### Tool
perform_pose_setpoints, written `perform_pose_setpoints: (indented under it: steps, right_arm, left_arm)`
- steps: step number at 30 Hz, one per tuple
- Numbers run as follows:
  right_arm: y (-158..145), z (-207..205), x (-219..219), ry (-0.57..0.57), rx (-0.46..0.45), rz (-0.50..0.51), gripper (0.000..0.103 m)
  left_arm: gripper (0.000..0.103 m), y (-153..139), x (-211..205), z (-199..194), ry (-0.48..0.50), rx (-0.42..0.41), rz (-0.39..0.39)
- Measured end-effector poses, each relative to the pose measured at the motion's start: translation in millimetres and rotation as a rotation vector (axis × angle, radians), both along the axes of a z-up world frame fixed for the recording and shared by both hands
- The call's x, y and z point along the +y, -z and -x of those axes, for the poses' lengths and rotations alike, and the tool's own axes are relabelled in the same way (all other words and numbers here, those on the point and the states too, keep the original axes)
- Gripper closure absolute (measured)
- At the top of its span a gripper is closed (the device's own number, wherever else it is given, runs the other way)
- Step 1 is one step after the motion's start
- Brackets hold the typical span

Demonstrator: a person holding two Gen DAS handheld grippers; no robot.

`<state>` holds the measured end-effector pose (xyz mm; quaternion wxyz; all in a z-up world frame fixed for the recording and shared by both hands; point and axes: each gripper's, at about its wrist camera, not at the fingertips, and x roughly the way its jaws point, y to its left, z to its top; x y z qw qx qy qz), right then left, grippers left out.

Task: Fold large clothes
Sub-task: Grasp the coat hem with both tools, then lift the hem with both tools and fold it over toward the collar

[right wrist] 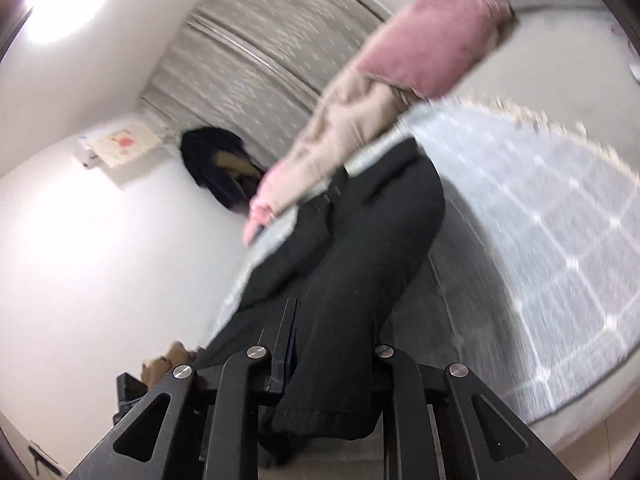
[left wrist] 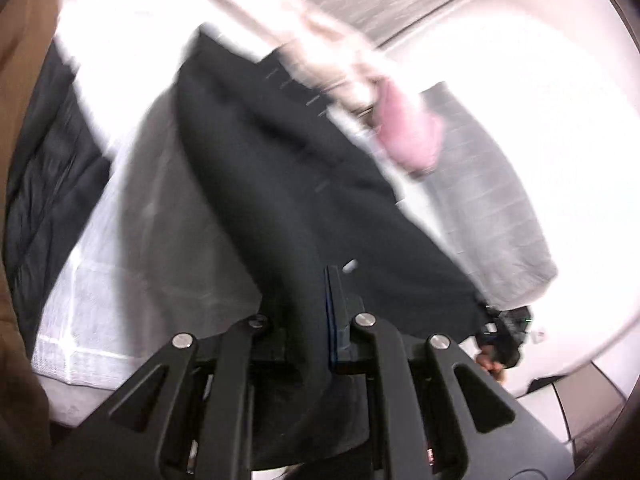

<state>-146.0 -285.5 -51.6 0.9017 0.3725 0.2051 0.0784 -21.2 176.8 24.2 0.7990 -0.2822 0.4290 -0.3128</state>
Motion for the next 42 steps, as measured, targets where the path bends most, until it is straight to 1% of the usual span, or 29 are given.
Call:
perform_pose_setpoints:
  steps: [1, 2, 3, 4, 5, 9, 11, 13, 14, 15, 16, 17, 20, 21, 23, 25, 27, 30, 31, 32, 33, 35, 36, 37, 38, 39, 40, 41, 42]
  right_arm:
    - [-6.7, 1.9, 2.2, 0.006, -0.023, 0.003, 0.084]
    - [-14.8, 4.5, 3.4, 0.014, -0.049, 0.006, 0.084]
    - [-23.7, 11.5, 2.3, 0.023, -0.076, 0.009, 0.084]
    - [-32.6, 20.0, 1.2, 0.032, -0.103, 0.011, 0.084]
    - [-43.9, 34.5, -6.2, 0.042, -0.133, 0.012, 0.084]
    - [-79.6, 70.8, -13.0, 0.091, -0.212, 0.026, 0.084]
    - [-97.3, 85.2, -11.3, 0.123, -0.258, 0.050, 0.084]
    - [-112.9, 86.1, -11.8, 0.156, -0.271, 0.071, 0.084]
    - [-117.6, 87.4, -15.3, 0.166, -0.265, 0.082, 0.084]
    - [-121.0, 79.4, -14.6, 0.176, -0.248, 0.101, 0.084]
    - [-122.4, 67.1, -14.5, 0.192, -0.223, 0.113, 0.084]
    - [-123.1, 57.2, -14.3, 0.205, -0.204, 0.114, 0.084]
    - [-121.8, 10.5, -14.0, 0.246, -0.163, 0.133, 0.084]
    - [-122.1, -5.3, -14.4, 0.260, -0.153, 0.138, 0.084]
    - [-121.9, -37.5, -15.8, 0.282, -0.151, 0.145, 0.083]
    - [-119.8, -73.3, -16.6, 0.303, -0.141, 0.183, 0.083]
    - [-110.6, -115.8, -19.3, 0.301, -0.110, 0.193, 0.082]
    - [-89.8, -169.0, -26.0, 0.276, -0.048, 0.181, 0.080]
    - [-80.3, -186.5, -27.3, 0.268, -0.021, 0.181, 0.077]
    - [-67.2, -206.0, -28.8, 0.256, 0.013, 0.180, 0.076]
    - [-53.3, -223.1, -29.8, 0.249, 0.053, 0.185, 0.075]
    - [-17.9, -250.8, -31.5, 0.236, 0.141, 0.200, 0.065]
    - [-2.6, -258.1, -33.4, 0.228, 0.174, 0.192, 0.054]
    - [12.3, -266.7, -37.3, 0.201, 0.224, 0.168, 0.048]
    - [22.6, -271.4, -41.8, 0.169, 0.255, 0.136, 0.048]
    - [29.8, -273.9, -48.4, 0.138, 0.267, 0.093, 0.046]
    - [33.4, -272.3, -56.8, 0.118, 0.250, 0.039, 0.044]
    - [32.7, -269.5, -62.1, 0.120, 0.233, 0.013, 0.043]
    - [31.6, -264.6, -69.9, 0.143, 0.211, -0.010, 0.041]
  left_arm:
    - [0.090, -18.9, 2.0, 8.6, 0.004, -0.050, 0.019]
    - [0.091, -30.0, 4.9, 13.4, 0.005, -0.079, 0.030]
    - [0.091, -46.4, 9.8, 22.1, 0.006, -0.123, 0.052]
    - [0.092, -54.0, 15.4, 27.6, 0.007, -0.145, 0.065]
    - [0.092, -68.7, 23.2, 37.5, 0.006, -0.187, 0.094]
    - [0.092, -97.3, 48.0, 54.3, 0.015, -0.302, 0.172]
    - [0.092, -105.6, 54.4, 53.4, 0.007, -0.338, 0.189]
    - [0.091, -108.2, 54.9, 47.5, -0.032, -0.355, 0.145]
    - [0.091, -108.8, 53.1, 38.4, -0.064, -0.360, 0.097]
    - [0.091, -105.5, 47.1, 30.2, -0.085, -0.356, 0.064]
    - [0.091, -103.5, 40.1, 14.5, -0.117, -0.343, 0.014]
    - [0.091, -101.6, 32.9, 2.2, -0.141, -0.332, -0.019]
    - [0.091, -97.1, 15.5, -37.8, -0.203, -0.321, -0.059]
    - [0.091, -94.9, 11.1, -45.0, -0.229, -0.323, -0.075]
    - [0.091, -91.2, -1.3, -84.4, -0.291, -0.311, -0.119]
    - [0.091, -82.2, -10.7, -111.6, -0.334, -0.290, -0.156]
    - [0.091, -70.8, -17.5, -137.6, -0.364, -0.268, -0.202]
    - [0.088, -36.0, -31.5, -191.6, -0.387, -0.200, -0.278]
    - [0.088, -22.8, -36.2, -206.5, -0.384, -0.169, -0.303]
    - [0.087, -11.4, -40.2, -217.3, -0.381, -0.140, -0.323]
    - [0.085, 6.0, -45.4, -231.2, -0.377, -0.098, -0.365]
    - [0.078, 33.3, -50.9, -246.6, -0.364, -0.009, -0.436]
    - [0.072, 43.1, -50.8, -249.4, -0.366, 0.021, -0.449]
    - [0.064, 46.4, -50.1, -248.7, -0.364, 0.028, -0.446]
    - [0.060, 49.1, -48.3, -245.1, -0.357, 0.027, -0.427]
    - [0.052, 49.5, -47.4, -243.4, -0.352, 0.026, -0.418]
    - [0.043, 46.4, -45.6, -238.3, -0.348, 0.018, -0.404]
    - [0.037, 43.5, -43.8, -234.7, -0.354, 0.003, -0.395]
    - [0.028, 37.9, -42.3, -229.3, -0.368, -0.019, -0.388]
